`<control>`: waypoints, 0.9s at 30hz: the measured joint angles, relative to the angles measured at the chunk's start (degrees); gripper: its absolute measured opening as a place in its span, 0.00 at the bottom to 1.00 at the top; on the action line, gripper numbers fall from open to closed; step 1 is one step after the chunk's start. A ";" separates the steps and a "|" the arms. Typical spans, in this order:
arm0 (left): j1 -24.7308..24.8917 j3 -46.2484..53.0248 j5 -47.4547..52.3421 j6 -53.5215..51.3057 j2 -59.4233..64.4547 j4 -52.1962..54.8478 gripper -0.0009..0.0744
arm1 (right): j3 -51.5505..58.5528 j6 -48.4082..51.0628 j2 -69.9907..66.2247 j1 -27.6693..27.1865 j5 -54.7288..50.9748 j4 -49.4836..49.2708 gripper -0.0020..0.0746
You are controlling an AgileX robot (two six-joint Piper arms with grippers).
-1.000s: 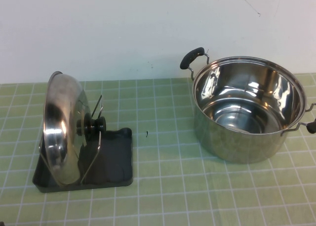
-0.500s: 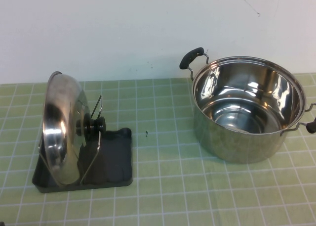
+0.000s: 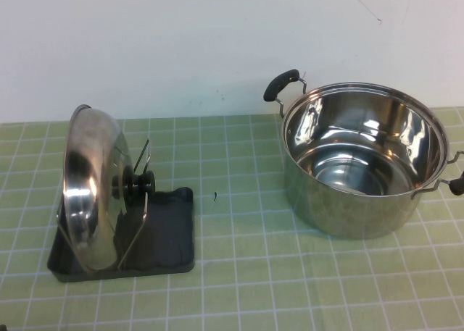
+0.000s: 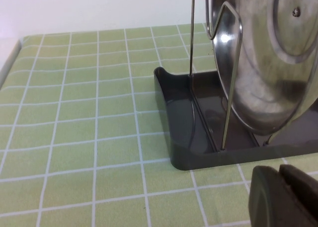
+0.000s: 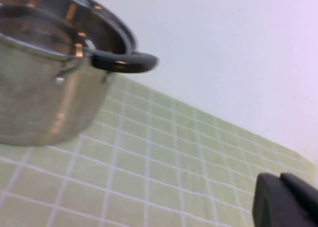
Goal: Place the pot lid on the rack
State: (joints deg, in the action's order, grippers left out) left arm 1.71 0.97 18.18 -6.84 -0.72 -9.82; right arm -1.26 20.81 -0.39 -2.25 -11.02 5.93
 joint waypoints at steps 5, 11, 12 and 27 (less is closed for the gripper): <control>0.00 0.00 0.00 0.00 0.00 0.00 0.01 | 2.64 -2.15 1.13 -3.33 0.03 -0.47 0.02; 0.00 0.00 0.00 0.00 0.00 0.00 0.01 | 2.88 -7.88 1.13 -3.57 -7.56 -1.68 0.02; 0.00 0.00 0.00 0.00 0.00 0.00 0.01 | 2.78 -8.59 1.13 -3.57 -8.01 -1.83 0.02; 0.00 0.00 0.00 0.12 -0.02 0.00 0.01 | 2.70 -17.77 1.13 -3.57 -8.52 -1.91 0.02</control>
State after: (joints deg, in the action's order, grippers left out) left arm 1.71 0.97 18.18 -6.72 -0.74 -9.82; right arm 1.44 3.04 0.75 -5.82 -19.54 4.02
